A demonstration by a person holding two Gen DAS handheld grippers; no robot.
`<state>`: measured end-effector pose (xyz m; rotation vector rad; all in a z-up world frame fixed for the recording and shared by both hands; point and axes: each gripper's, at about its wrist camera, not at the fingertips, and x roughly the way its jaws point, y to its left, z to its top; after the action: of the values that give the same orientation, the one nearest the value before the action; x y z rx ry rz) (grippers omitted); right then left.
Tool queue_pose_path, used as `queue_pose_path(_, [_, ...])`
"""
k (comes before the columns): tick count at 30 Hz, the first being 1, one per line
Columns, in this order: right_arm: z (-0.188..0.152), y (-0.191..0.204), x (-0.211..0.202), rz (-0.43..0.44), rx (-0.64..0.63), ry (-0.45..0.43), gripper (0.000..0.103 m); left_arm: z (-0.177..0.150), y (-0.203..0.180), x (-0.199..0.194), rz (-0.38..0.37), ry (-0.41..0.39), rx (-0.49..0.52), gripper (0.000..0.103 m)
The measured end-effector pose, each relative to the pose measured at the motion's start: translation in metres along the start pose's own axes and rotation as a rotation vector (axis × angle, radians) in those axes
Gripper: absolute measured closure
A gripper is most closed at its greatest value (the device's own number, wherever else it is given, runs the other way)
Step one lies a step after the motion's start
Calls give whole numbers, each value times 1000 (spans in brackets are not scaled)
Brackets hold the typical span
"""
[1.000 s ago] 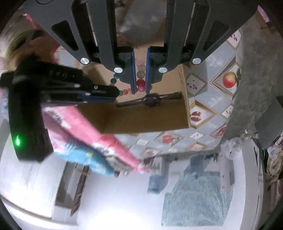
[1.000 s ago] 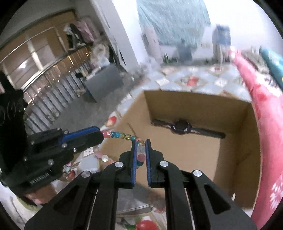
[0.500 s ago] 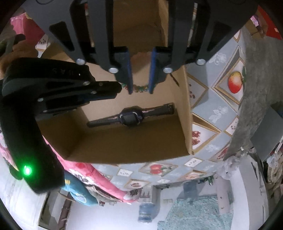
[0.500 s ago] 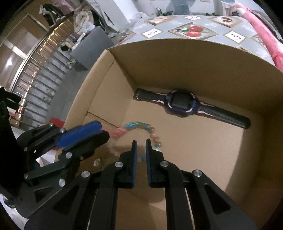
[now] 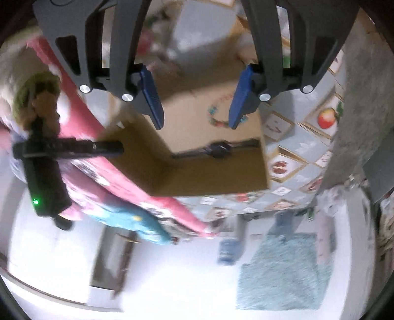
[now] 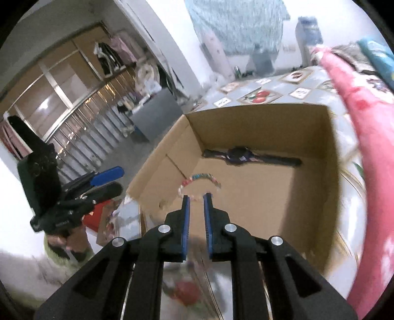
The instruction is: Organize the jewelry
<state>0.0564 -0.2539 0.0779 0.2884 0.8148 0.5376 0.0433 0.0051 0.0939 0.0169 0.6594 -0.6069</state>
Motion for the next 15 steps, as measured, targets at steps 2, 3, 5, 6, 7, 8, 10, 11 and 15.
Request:
queue_pose_path(2, [-27,-11,-8,-25,38,4,91,-17,-12,1,-40,24,4,51])
queue_pose_path(3, [-41,-17,-7,-46,70,16,91,-27,-19,7,-51,55,0,51])
queue_pose_path(5, [-58,-30,-1,-48,137,39,91,-43,-31,24,-45,107,8,51])
queue_pose_path(6, [-65,-39,4,-30,179,50,91,-51,-37,36,-53,134,11,53])
queue_pose_path(7, [-69,-42,9,-25,205,57,91,-54,-40,42,-64,149,11,53])
queue_pose_path(8, [-73,-47,13,-26,229,63,91,-58,-46,53,-97,166,18,56])
queue_pose_path(10, [-78,-53,20,-15,259,75,91,-62,-53,69,-137,178,37,56])
queue_pose_path(11, [-78,-54,23,-10,261,80,91,-62,-57,79,-148,195,46,56])
queue_pose_path(15, [-77,-51,32,-13,234,85,91,-63,-58,109,-183,241,56,57])
